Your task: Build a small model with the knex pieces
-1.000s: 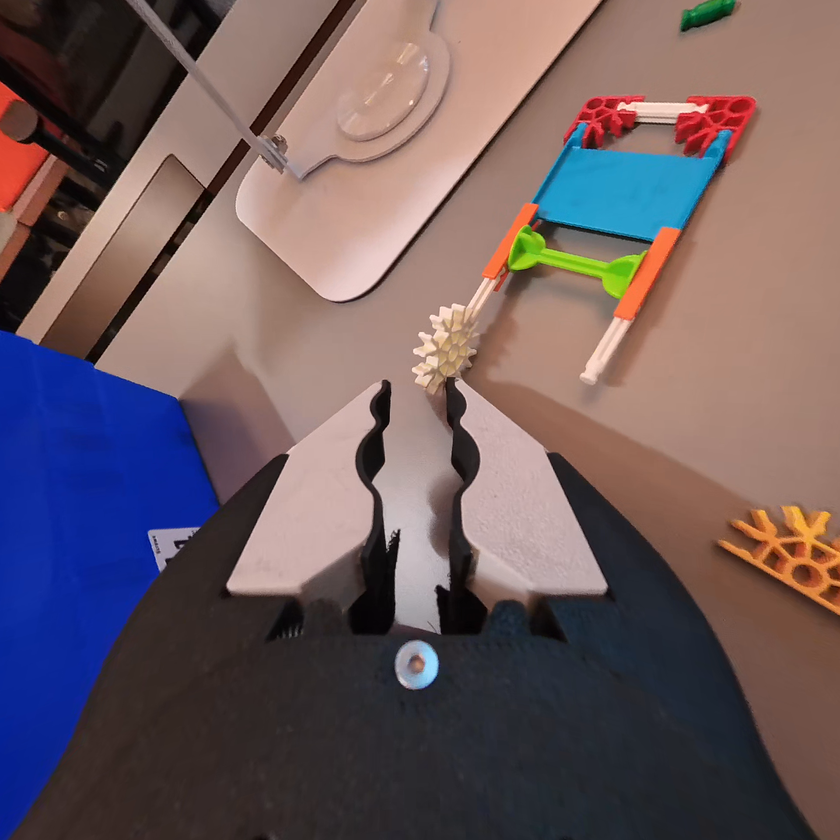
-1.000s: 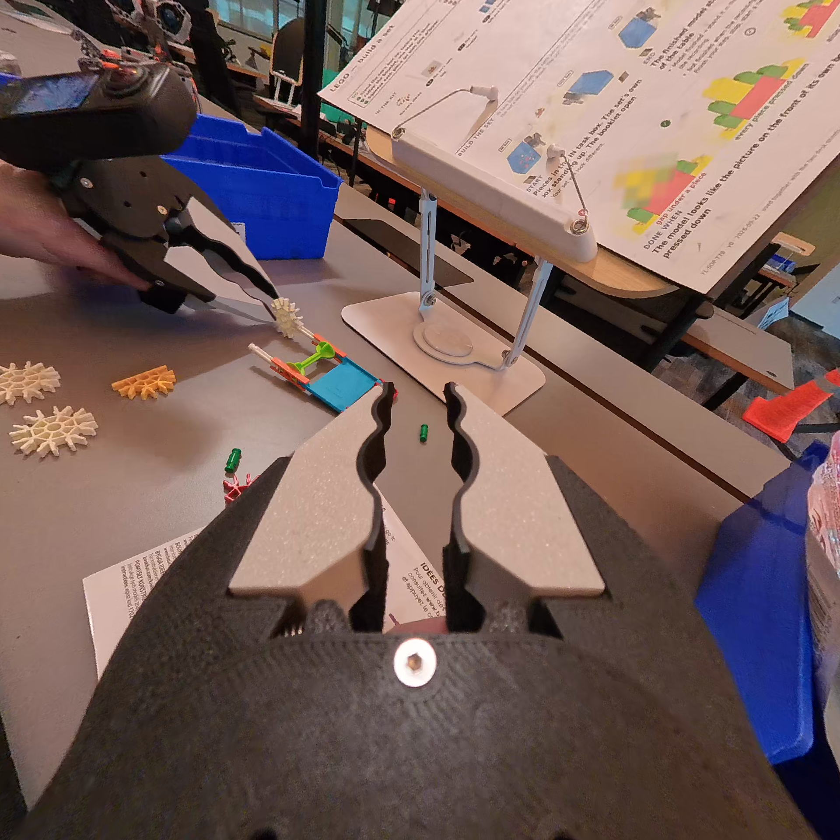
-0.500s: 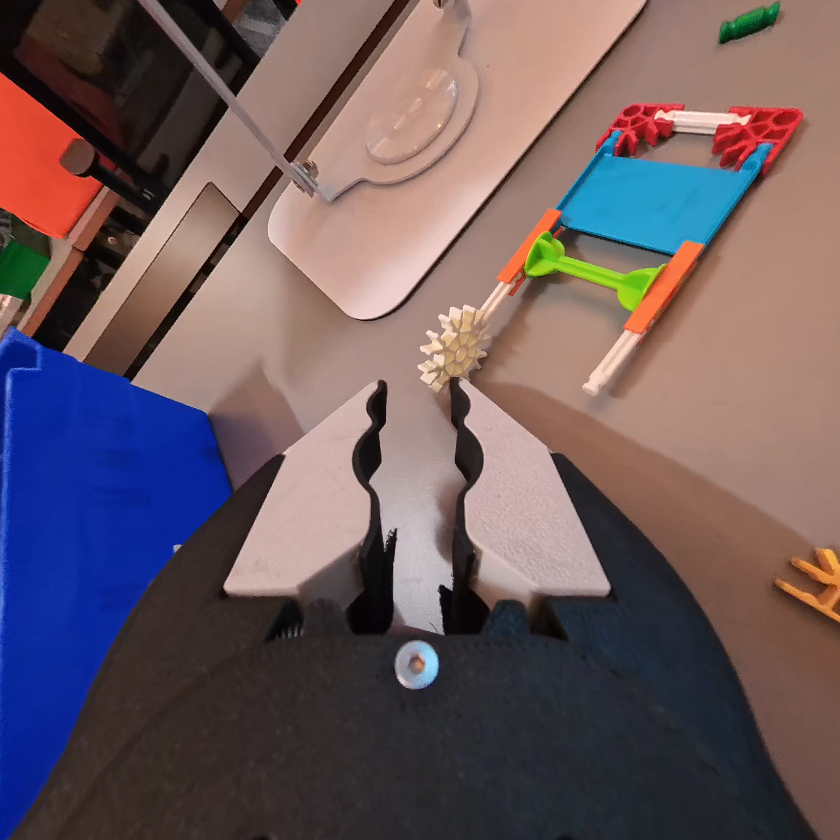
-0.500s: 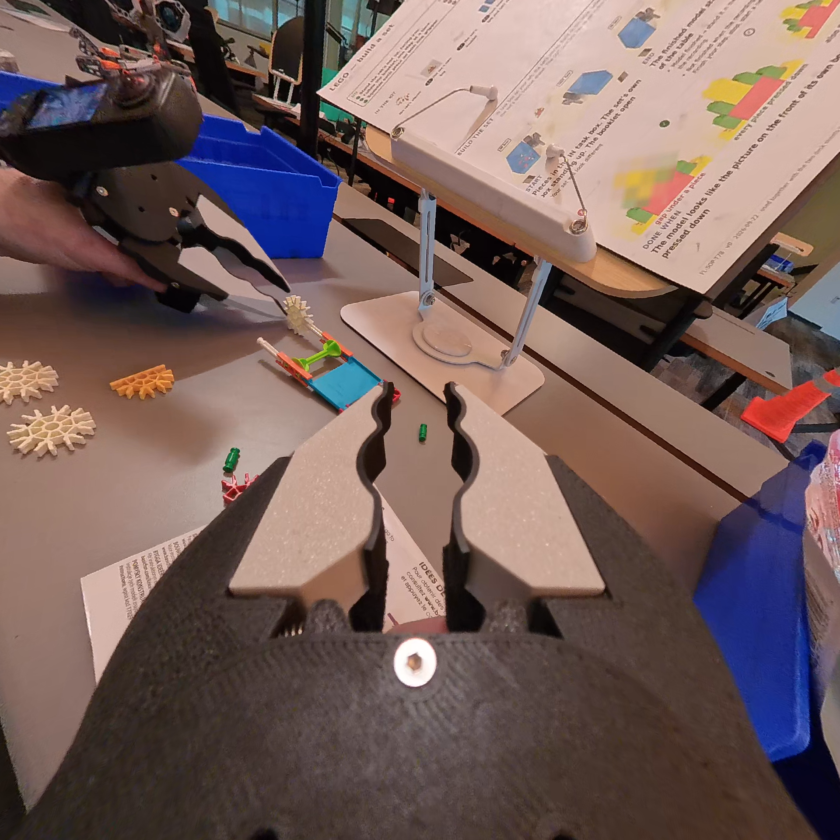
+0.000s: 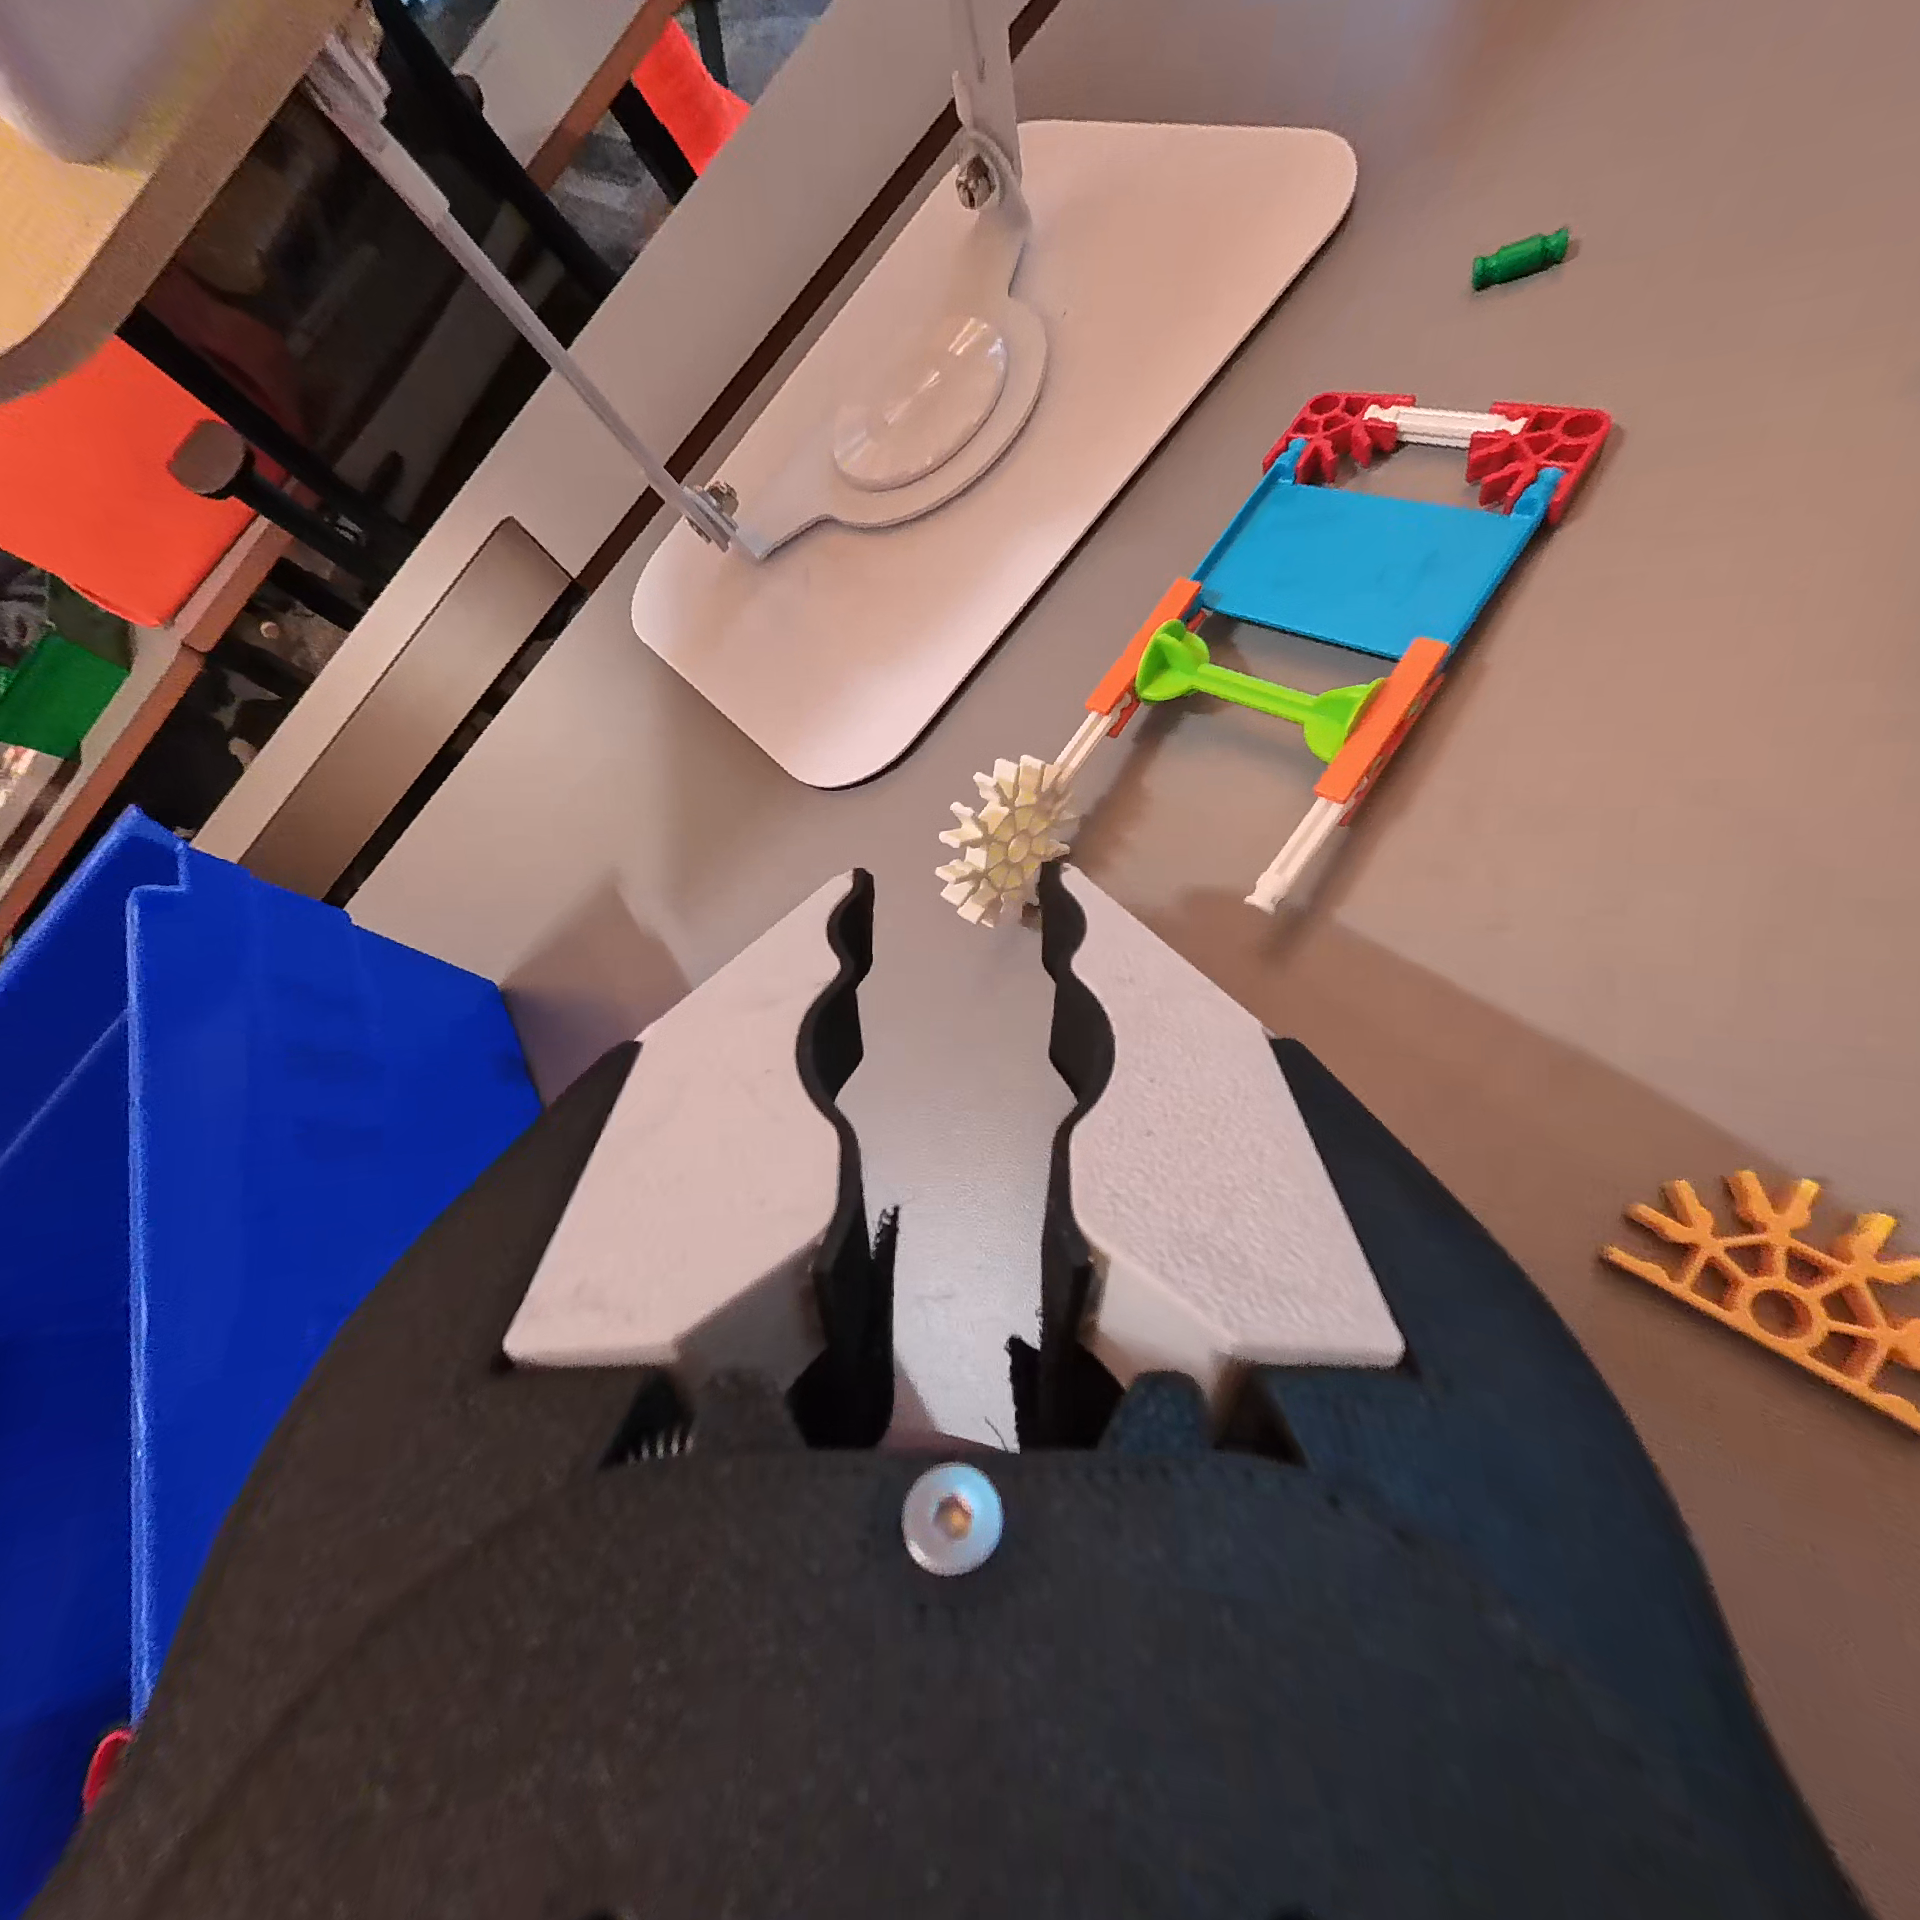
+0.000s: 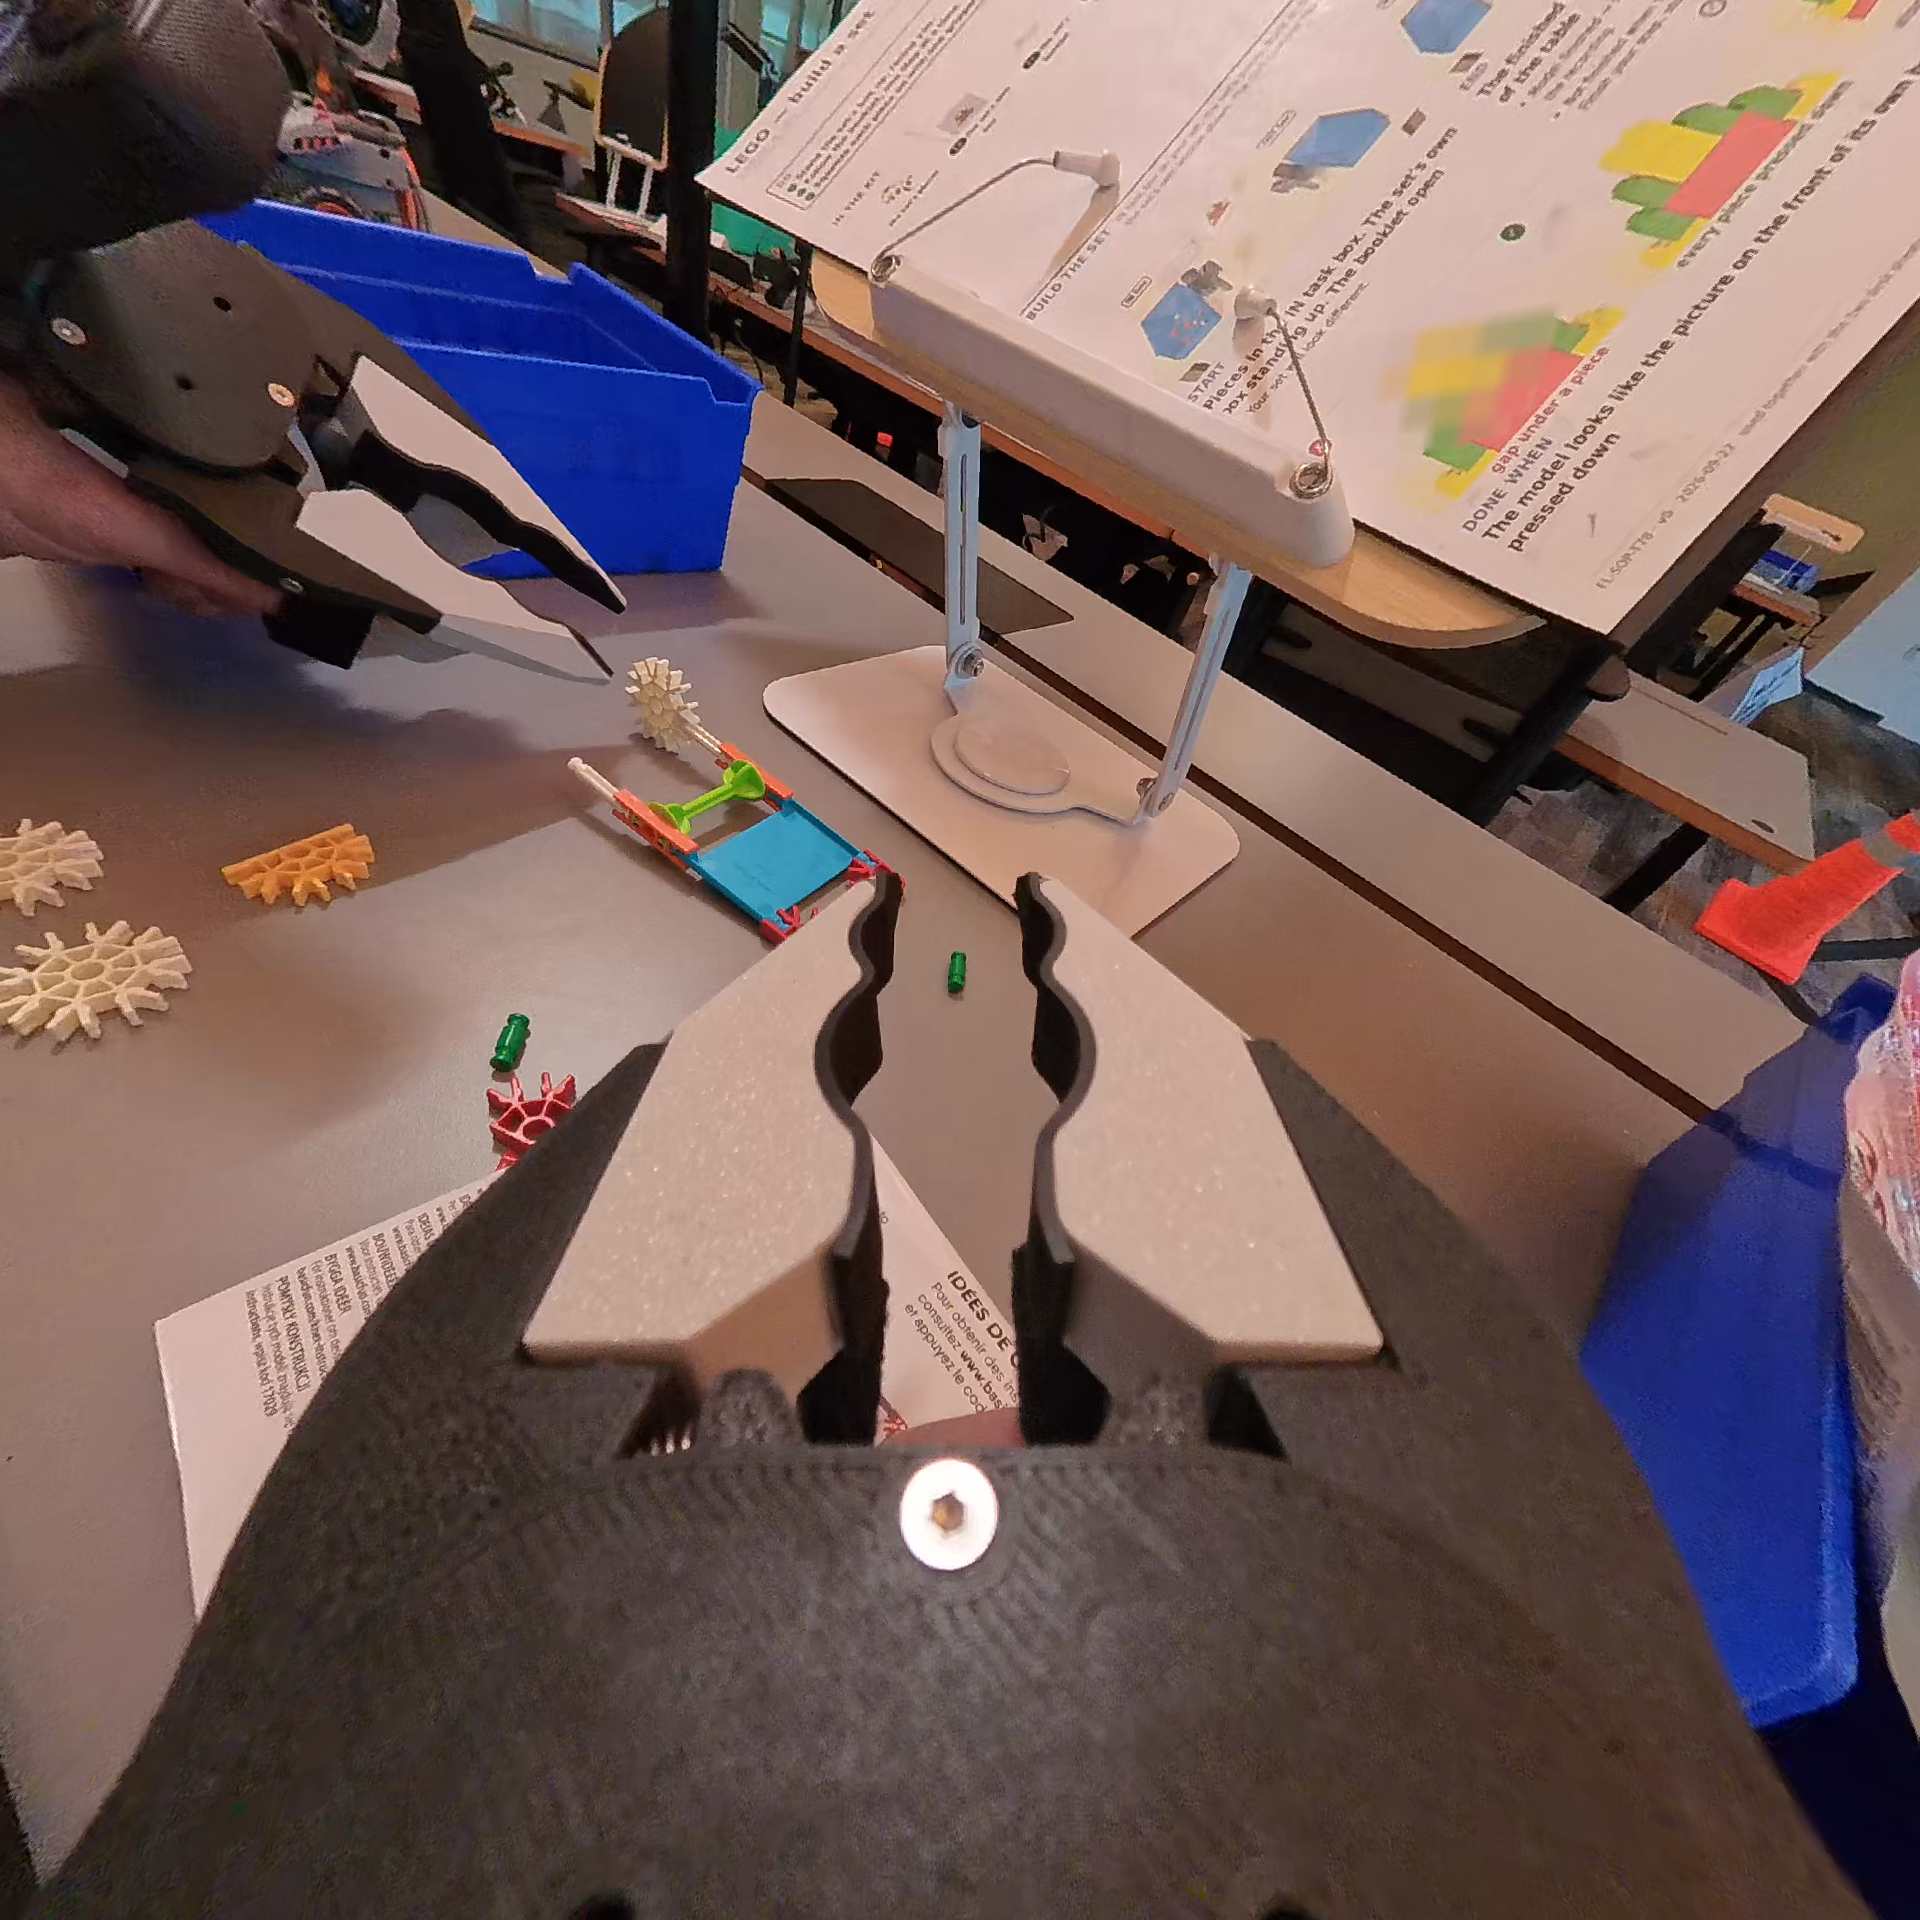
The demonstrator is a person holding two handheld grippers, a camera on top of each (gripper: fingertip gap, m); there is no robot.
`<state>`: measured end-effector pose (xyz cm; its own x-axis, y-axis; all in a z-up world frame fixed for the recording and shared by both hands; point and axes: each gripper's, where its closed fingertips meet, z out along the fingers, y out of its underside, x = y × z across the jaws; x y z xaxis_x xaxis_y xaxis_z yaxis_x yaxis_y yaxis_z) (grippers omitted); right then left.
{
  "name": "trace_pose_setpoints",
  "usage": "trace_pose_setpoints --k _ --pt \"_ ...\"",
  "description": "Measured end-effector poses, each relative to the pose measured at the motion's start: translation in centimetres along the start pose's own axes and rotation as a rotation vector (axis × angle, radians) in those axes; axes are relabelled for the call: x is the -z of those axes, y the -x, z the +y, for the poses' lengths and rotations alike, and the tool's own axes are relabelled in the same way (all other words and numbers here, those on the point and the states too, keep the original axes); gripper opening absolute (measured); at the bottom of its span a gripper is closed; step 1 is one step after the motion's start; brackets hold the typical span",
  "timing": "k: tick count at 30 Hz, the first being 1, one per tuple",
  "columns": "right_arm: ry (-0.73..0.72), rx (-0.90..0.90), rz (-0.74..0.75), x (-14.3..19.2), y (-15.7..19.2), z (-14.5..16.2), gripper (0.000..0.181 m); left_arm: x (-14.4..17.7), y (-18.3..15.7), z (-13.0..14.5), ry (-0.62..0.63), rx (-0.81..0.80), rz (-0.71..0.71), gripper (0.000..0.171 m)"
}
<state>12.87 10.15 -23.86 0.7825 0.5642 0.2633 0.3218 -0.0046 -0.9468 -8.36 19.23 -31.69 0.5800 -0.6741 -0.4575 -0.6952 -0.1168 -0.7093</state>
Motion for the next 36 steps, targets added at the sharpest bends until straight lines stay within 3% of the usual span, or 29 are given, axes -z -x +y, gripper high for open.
trace_pose_setpoints --k 36 --pt "0.019 0.002 -0.006 -0.15 -0.01 0.41 0.022 0.37 -0.90 -0.44 -0.022 -0.027 0.039 0.031"
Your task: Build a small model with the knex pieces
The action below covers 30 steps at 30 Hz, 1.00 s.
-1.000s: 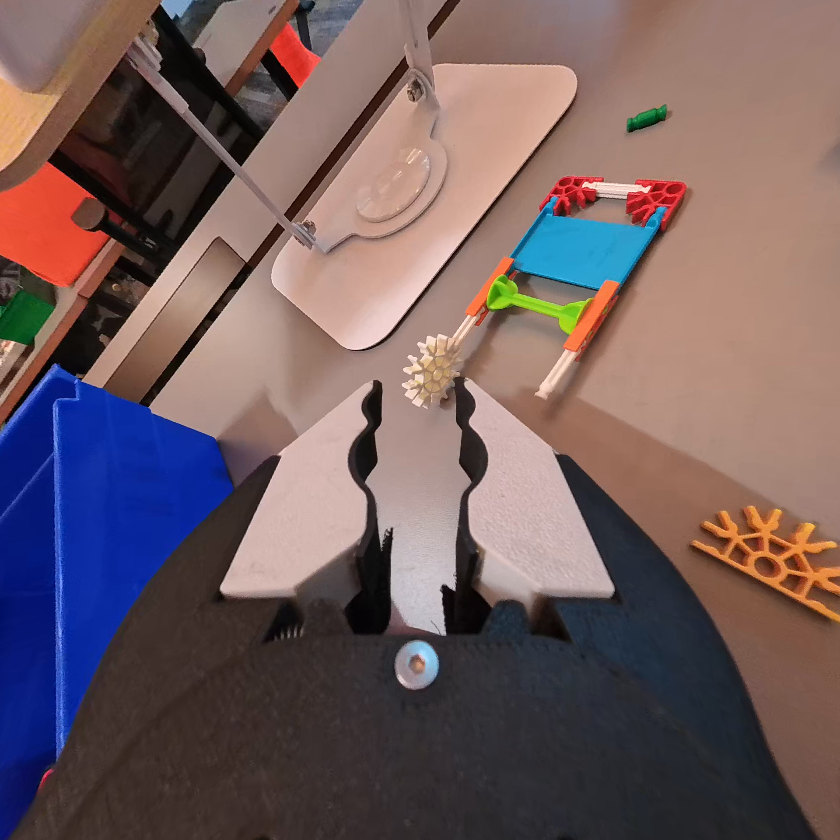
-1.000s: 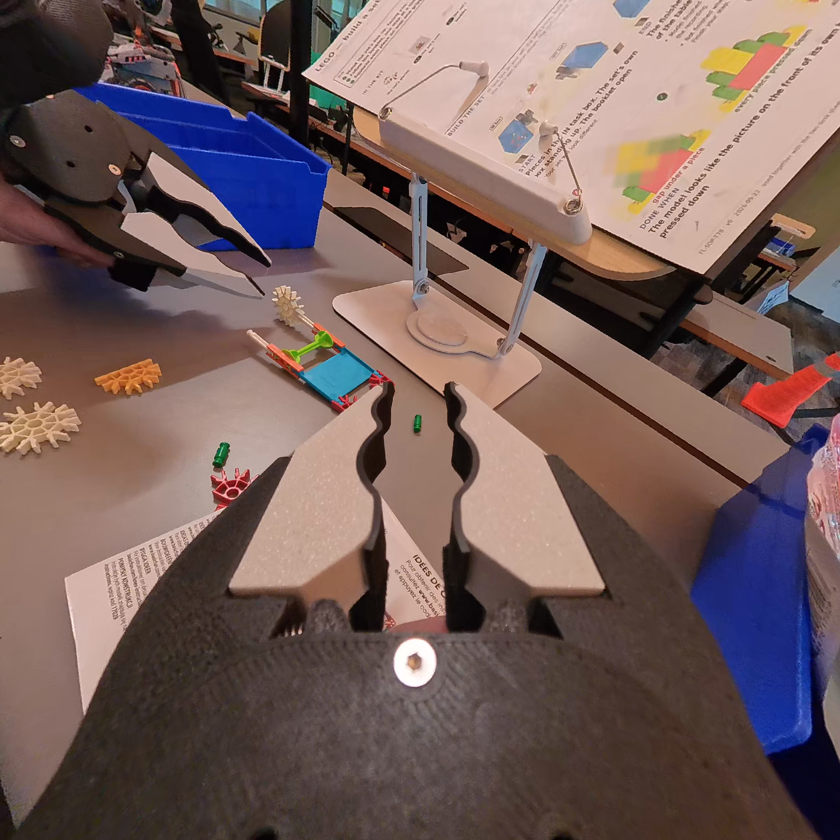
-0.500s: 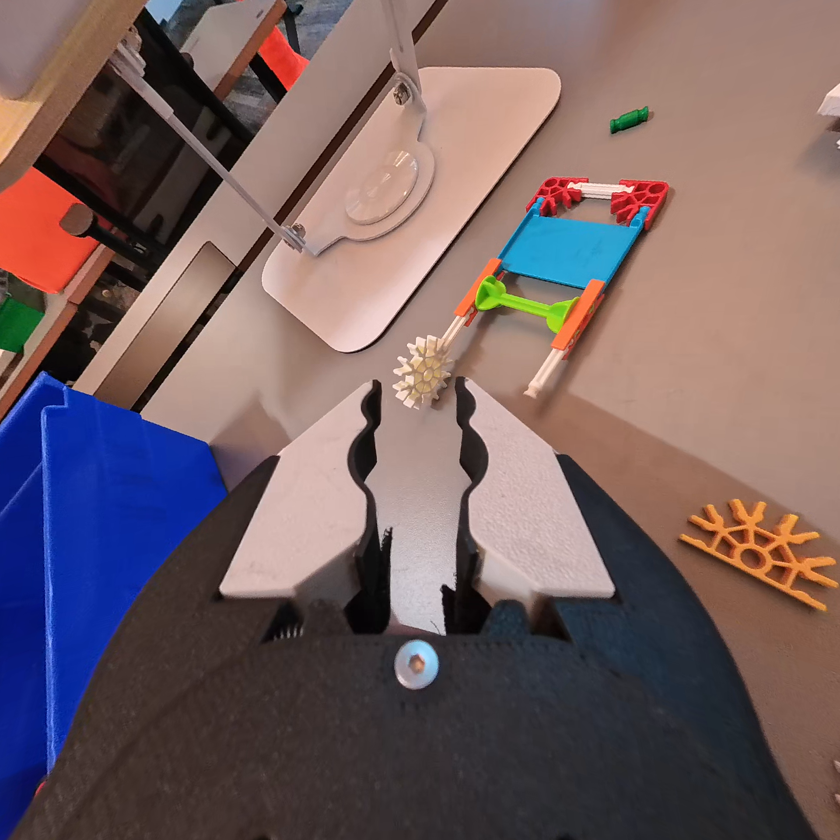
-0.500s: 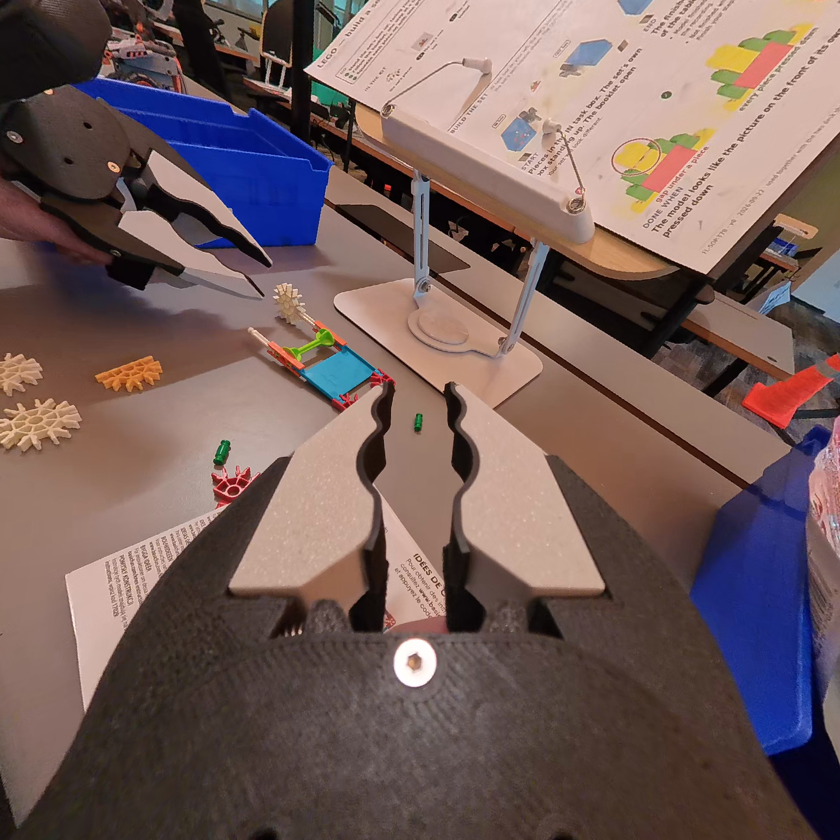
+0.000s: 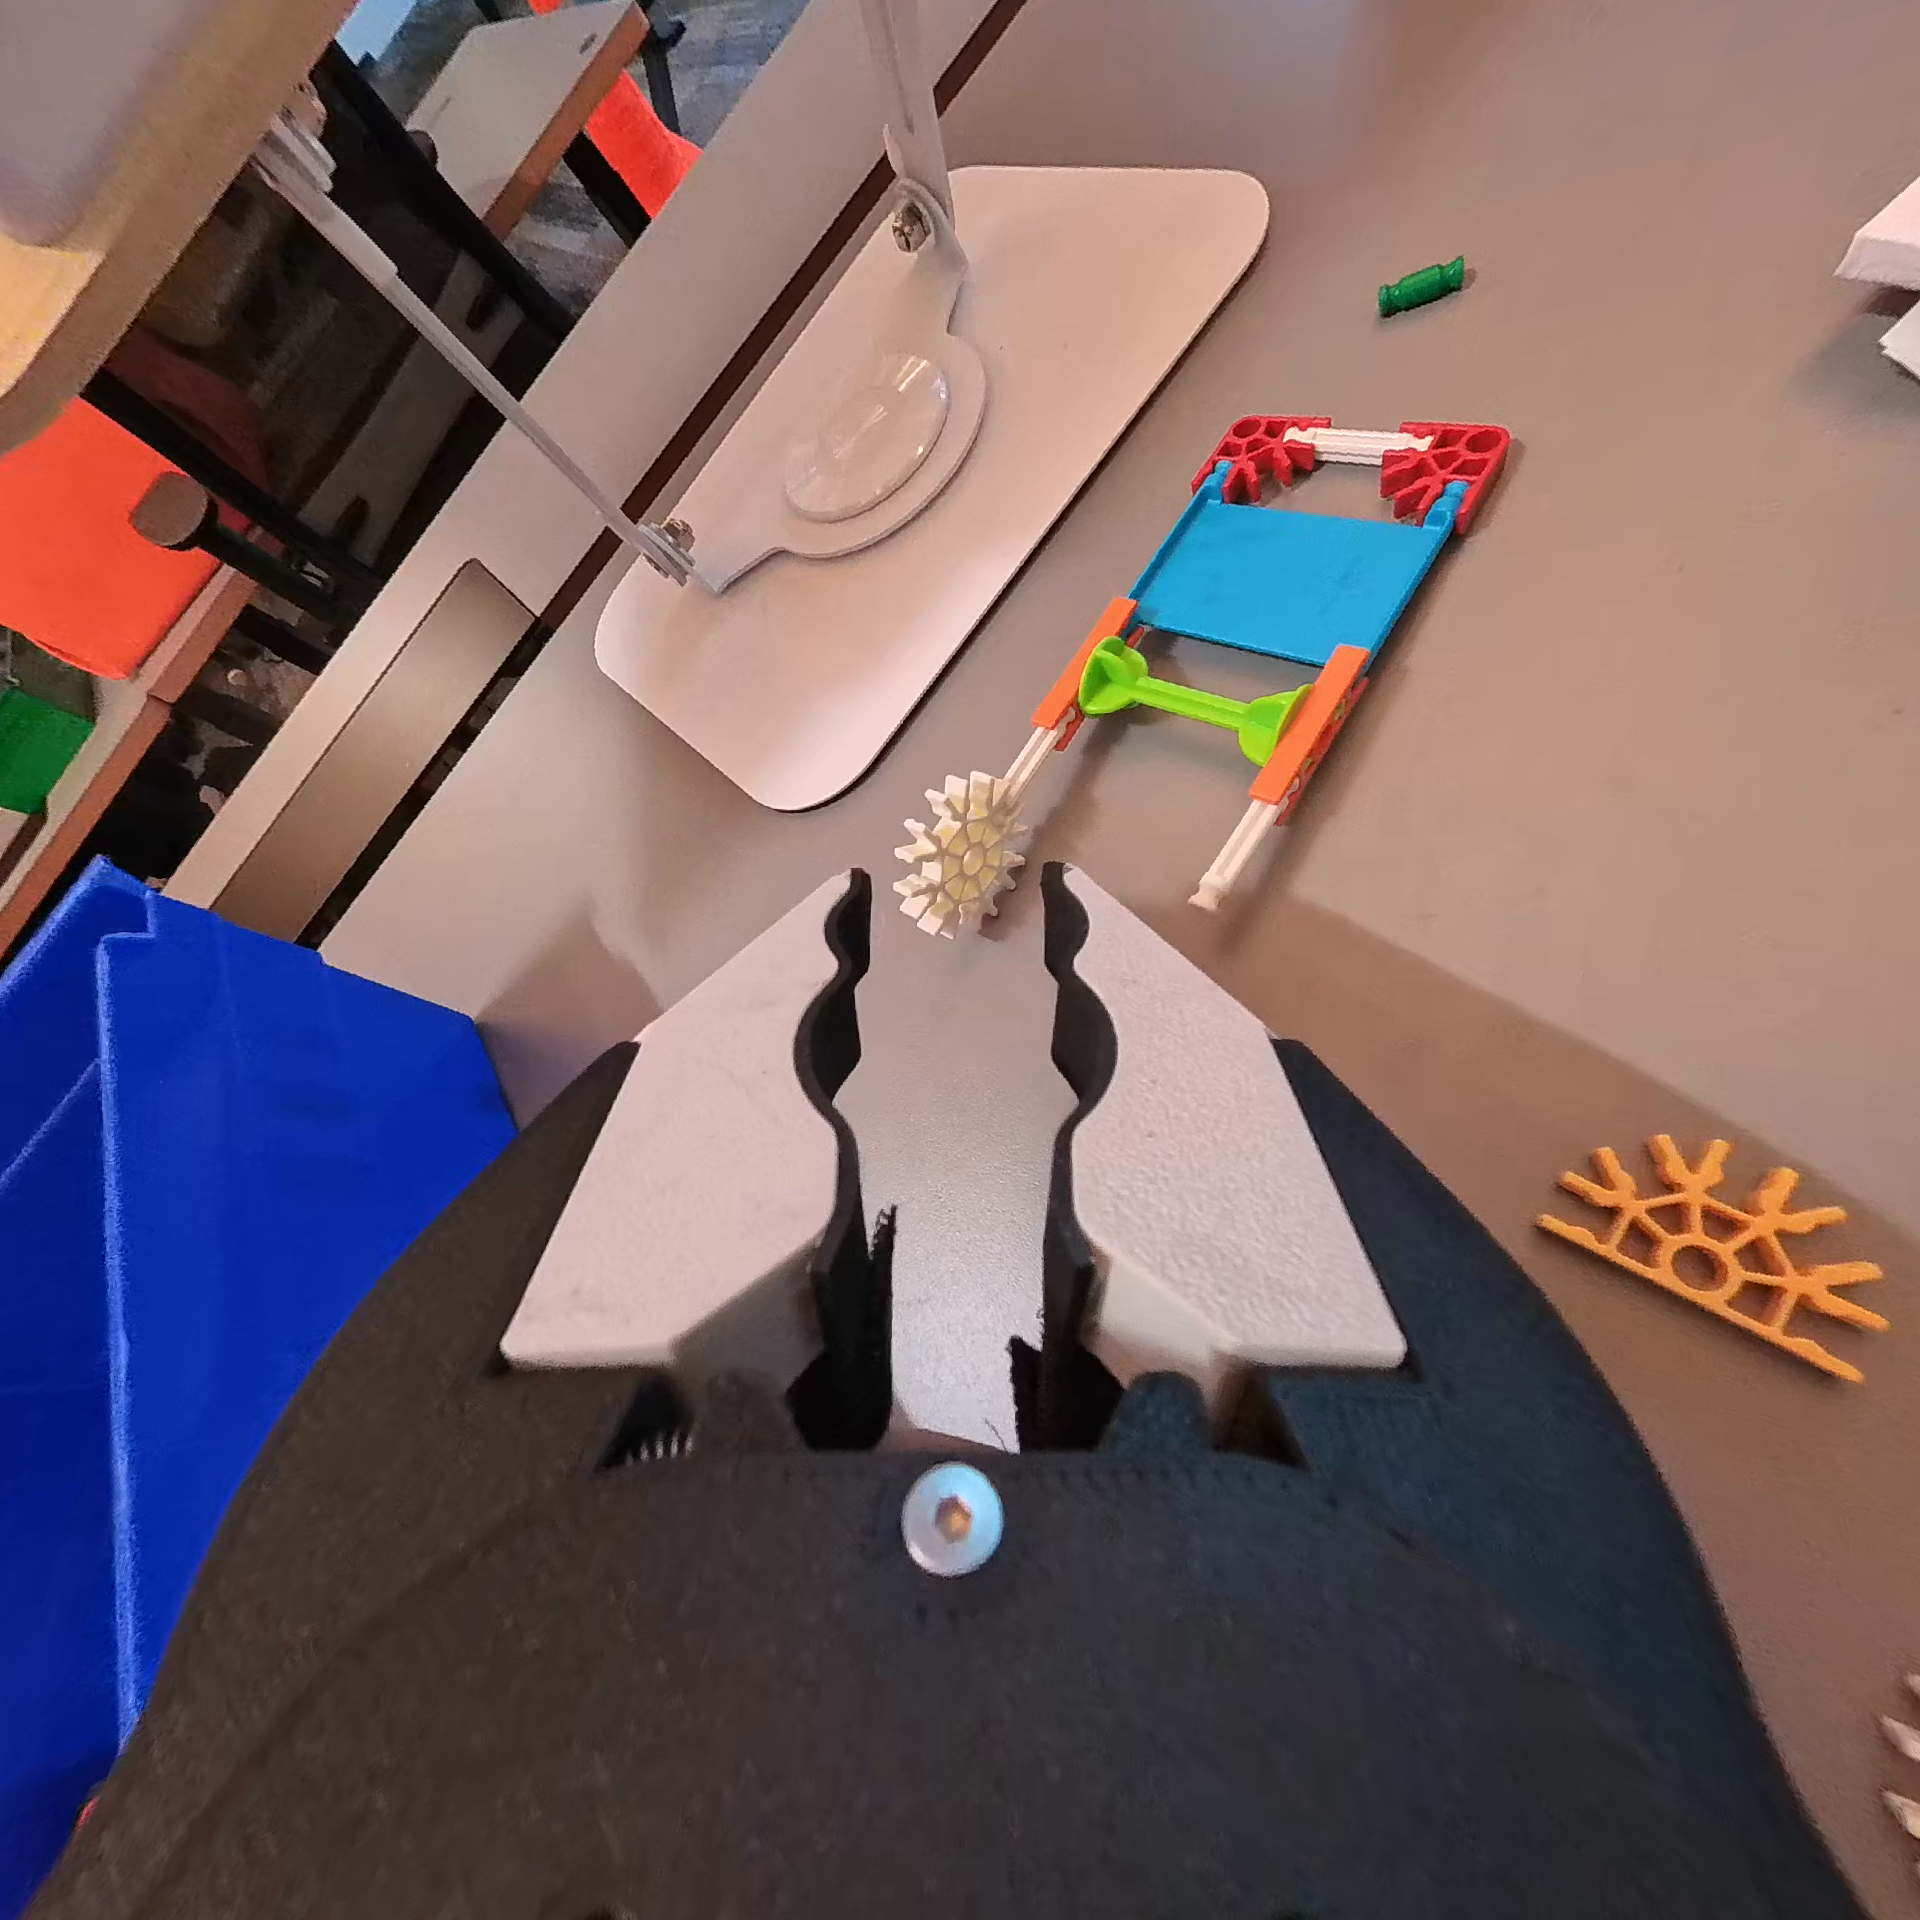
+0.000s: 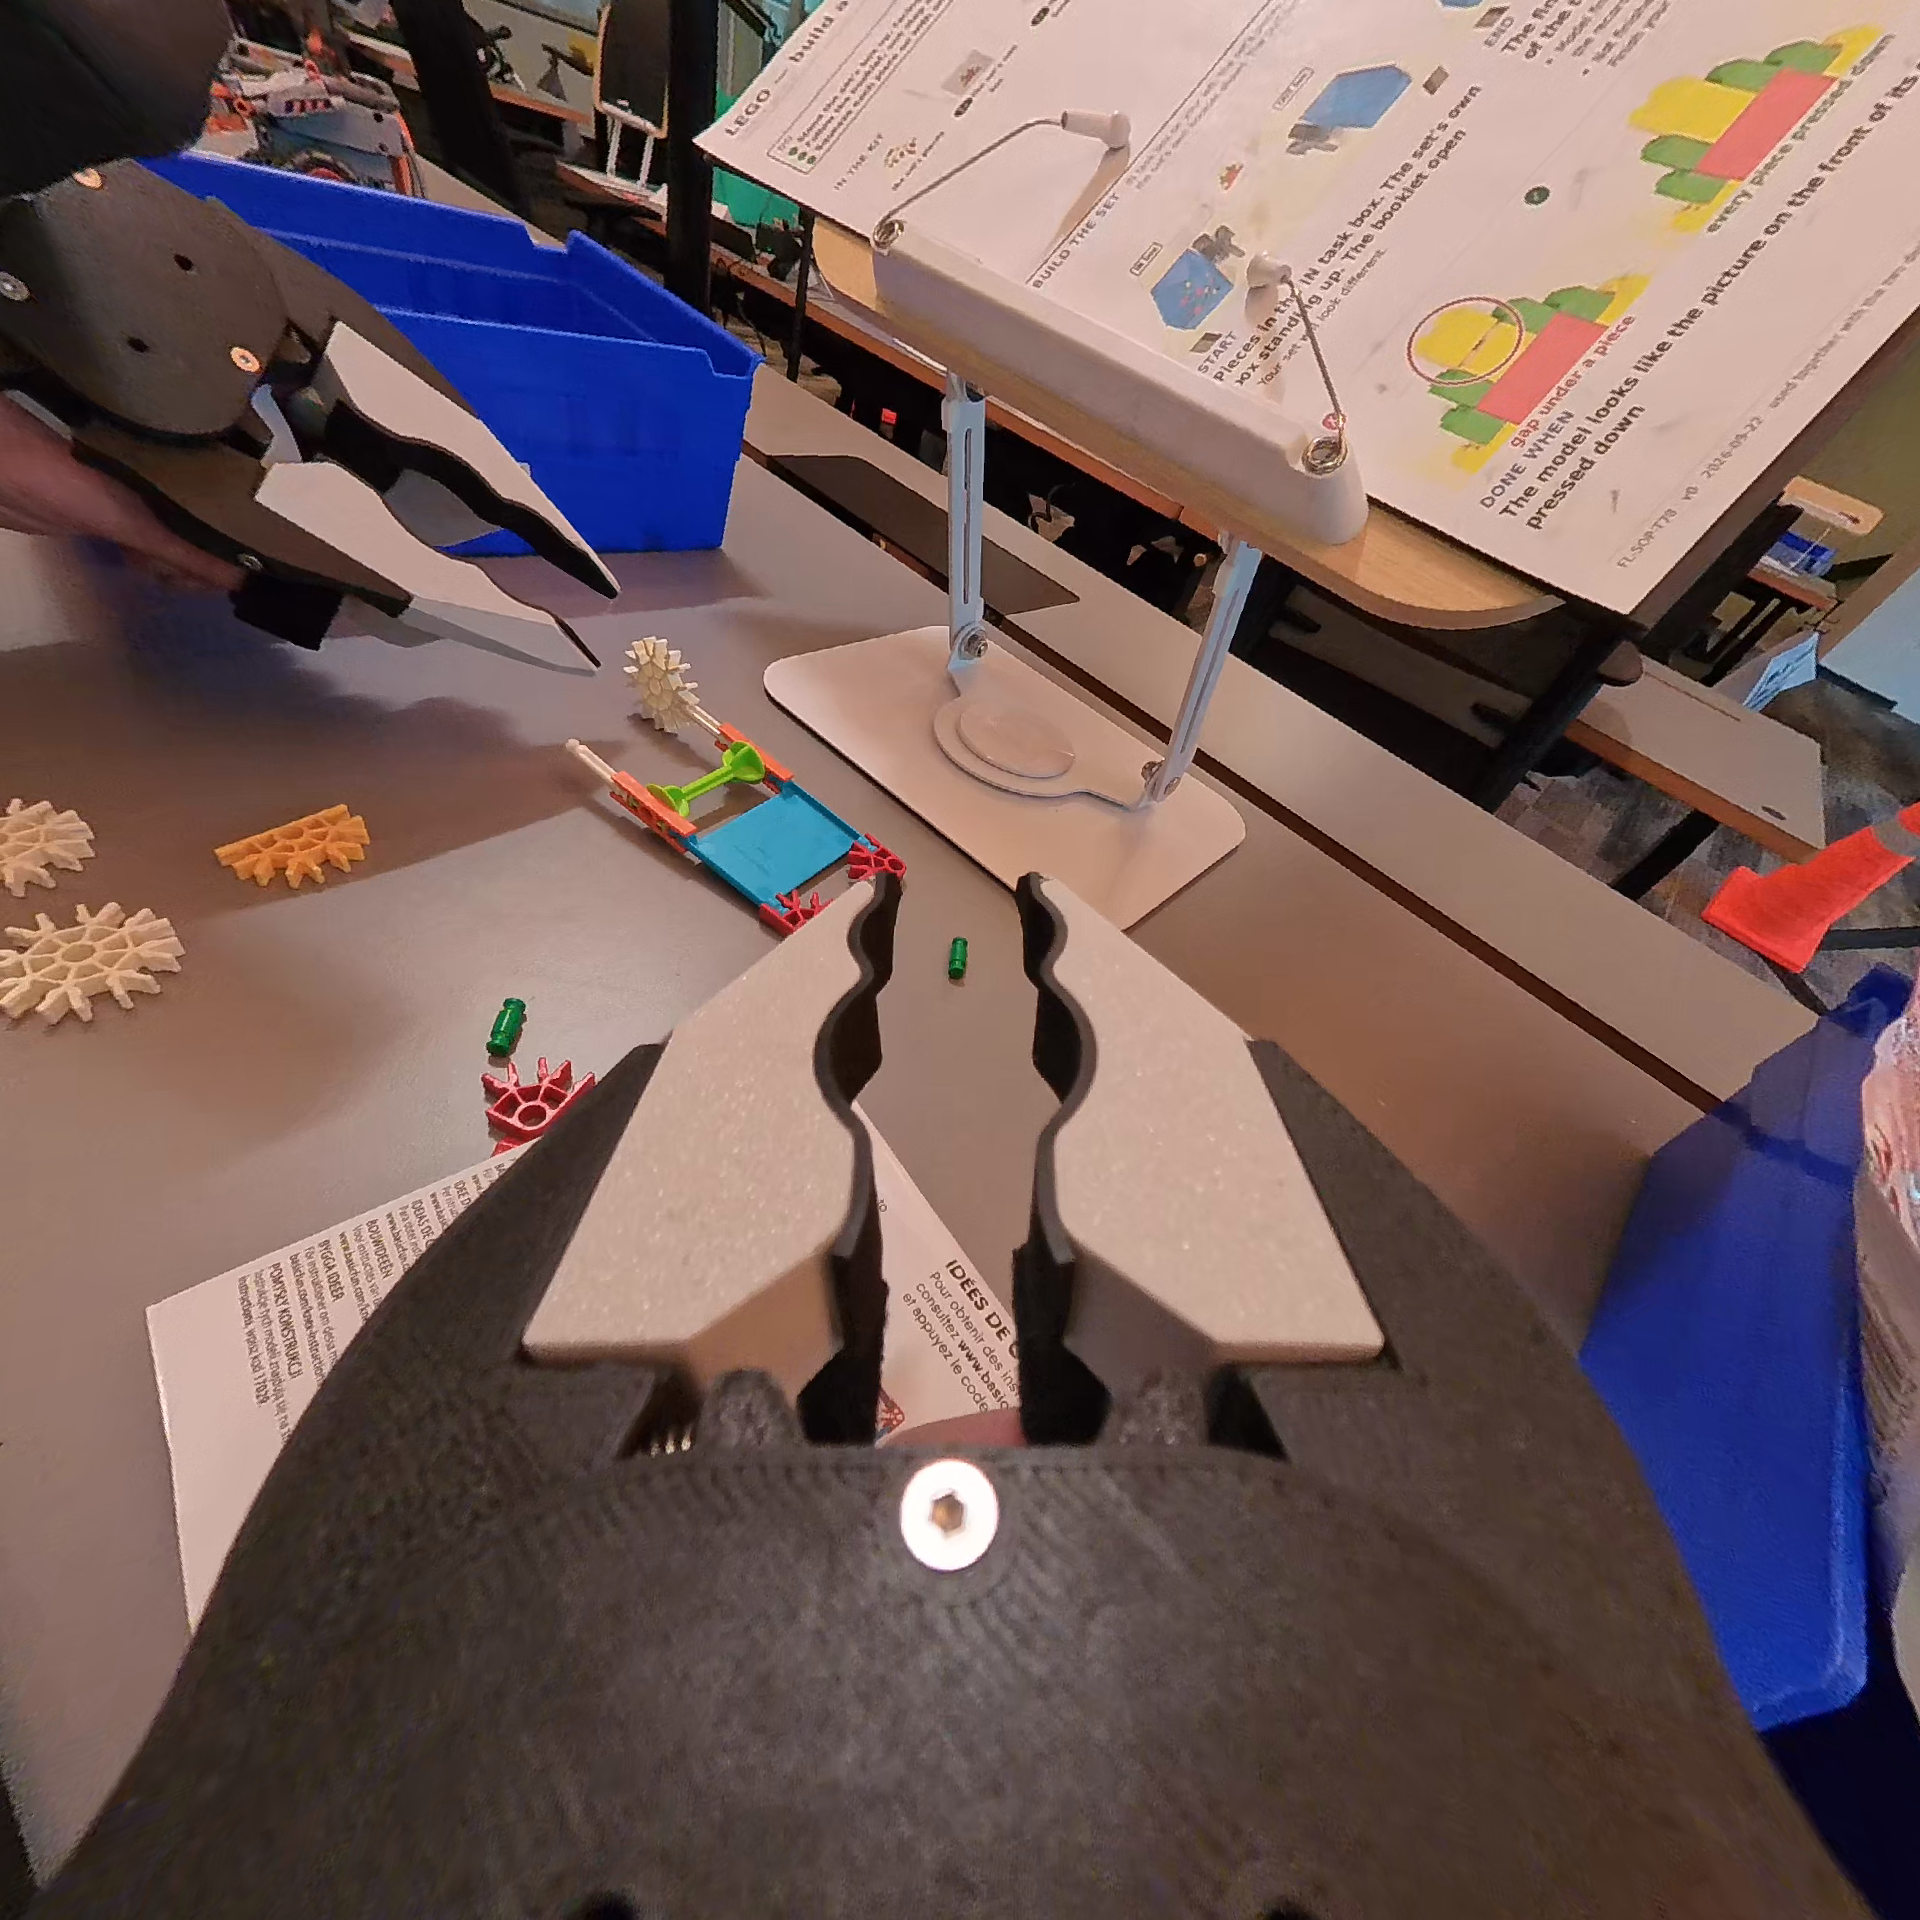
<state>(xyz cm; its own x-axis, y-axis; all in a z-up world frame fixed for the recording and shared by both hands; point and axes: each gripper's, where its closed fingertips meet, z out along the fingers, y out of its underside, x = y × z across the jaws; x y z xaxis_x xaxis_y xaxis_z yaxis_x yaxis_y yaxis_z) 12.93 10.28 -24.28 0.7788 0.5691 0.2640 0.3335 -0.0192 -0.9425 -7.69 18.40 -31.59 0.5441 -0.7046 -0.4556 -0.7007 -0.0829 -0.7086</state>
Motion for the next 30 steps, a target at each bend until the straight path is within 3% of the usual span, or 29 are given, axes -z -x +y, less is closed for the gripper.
trace_pose_setpoints --k 13,20,27,30 --pt "0.030 -0.014 -0.004 -0.5 -0.2 0.9 0.022 1.7 -0.7 -1.2 -0.039 -0.002 0.058 0.043" --pt "0.065 -0.037 -0.005 -1.0 -0.4 2.0 0.022 6.2 -2.4 -1.4 -0.062 0.007 0.159 0.037" --pt "0.089 -0.024 -0.007 -1.3 -0.3 2.5 0.022 11.3 -3.0 1.2 -0.033 -0.039 0.172 0.034" --pt "0.081 -0.012 -0.018 -1.4 0.1 2.3 0.022 12.6 -4.5 2.3 -0.016 -0.018 0.249 0.036"
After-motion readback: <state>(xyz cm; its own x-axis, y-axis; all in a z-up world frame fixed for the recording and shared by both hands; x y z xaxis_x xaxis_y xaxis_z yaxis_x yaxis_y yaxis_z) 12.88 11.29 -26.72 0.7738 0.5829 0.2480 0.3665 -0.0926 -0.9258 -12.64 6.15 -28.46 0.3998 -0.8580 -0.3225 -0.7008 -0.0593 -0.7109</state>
